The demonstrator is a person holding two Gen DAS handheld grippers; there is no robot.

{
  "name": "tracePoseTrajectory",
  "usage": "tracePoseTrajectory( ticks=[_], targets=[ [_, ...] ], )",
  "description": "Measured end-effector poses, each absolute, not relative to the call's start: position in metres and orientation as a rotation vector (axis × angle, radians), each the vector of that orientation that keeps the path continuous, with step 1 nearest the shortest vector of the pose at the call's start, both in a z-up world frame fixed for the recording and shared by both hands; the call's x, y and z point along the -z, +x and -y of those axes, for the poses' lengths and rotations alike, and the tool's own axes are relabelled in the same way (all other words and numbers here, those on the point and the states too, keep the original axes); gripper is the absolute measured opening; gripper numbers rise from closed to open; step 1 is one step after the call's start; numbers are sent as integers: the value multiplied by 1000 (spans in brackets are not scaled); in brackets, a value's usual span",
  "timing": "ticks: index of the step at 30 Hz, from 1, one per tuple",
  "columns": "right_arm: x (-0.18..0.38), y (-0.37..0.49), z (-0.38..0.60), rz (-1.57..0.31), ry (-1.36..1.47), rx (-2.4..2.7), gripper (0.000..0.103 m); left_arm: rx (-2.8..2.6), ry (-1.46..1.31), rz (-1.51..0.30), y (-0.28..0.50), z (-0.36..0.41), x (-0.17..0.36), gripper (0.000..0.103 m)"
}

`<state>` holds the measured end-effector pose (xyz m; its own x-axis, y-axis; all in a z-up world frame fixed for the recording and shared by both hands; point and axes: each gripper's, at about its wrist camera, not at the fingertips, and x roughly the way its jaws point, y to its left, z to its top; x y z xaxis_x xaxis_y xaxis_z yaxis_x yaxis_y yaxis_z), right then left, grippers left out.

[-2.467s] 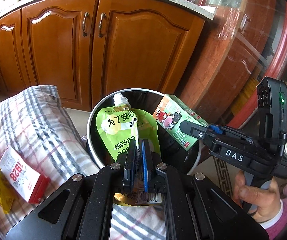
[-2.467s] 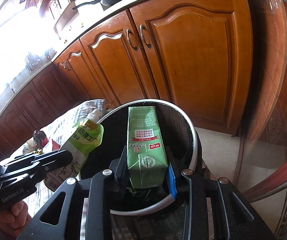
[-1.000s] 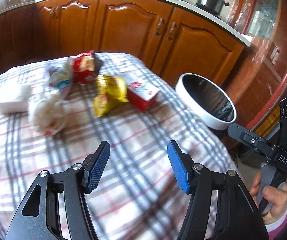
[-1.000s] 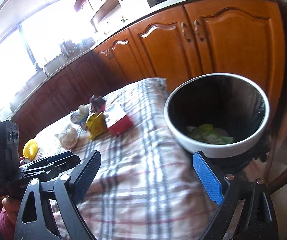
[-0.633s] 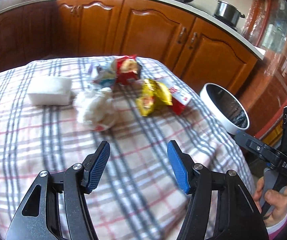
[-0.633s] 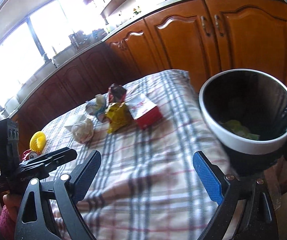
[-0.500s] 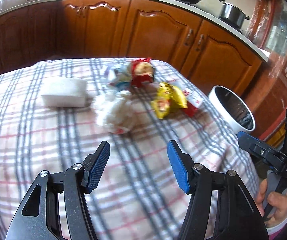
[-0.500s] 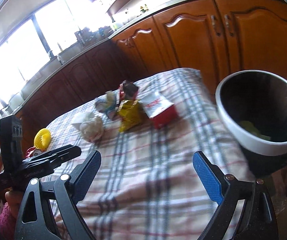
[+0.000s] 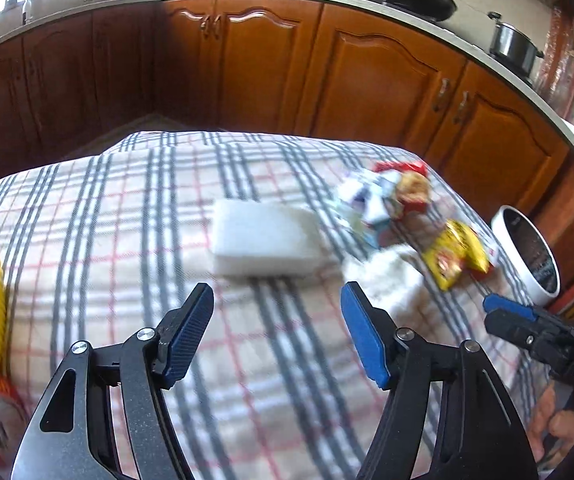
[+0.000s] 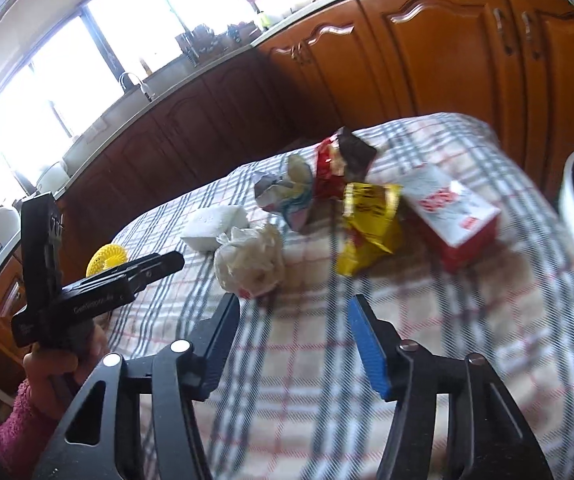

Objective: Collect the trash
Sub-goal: 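Move both open tools back toward the remaining trash on the table, then grasp the white box with the left tool while the right tool grasps the crumpled white tissue, then carry the white box and tissue over the bin with both tools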

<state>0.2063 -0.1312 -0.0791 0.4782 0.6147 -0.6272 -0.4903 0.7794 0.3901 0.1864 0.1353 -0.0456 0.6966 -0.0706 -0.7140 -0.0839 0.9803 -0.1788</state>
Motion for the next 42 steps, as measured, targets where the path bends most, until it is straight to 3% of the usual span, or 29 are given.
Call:
tracePoseTrajectory(
  ticks=[10, 11, 12, 14, 18, 24, 42],
  targets=[
    [92, 248, 83, -888, 200, -732, 52, 26, -305, -851, 234, -165, 60, 67],
    [95, 251, 79, -897, 201, -736, 51, 39, -304, -857, 236, -163, 61, 59],
    [98, 254, 76, -907, 202, -741, 40, 55, -298, -865, 236, -160, 64, 47],
    [103, 258, 70, -929, 196, -752, 18, 44, -250, -863, 236, -152, 65, 46],
    [101, 250, 70, -915, 170, -754, 11, 29, -219, -832, 228, -150, 59, 27],
    [86, 228, 98, -869, 179, -741, 9, 52, -248, -785, 205, -142, 40, 16],
    [49, 167, 256, -742, 274, -534, 8, 337, -191, -738, 161, 5, 9, 15]
  ],
)
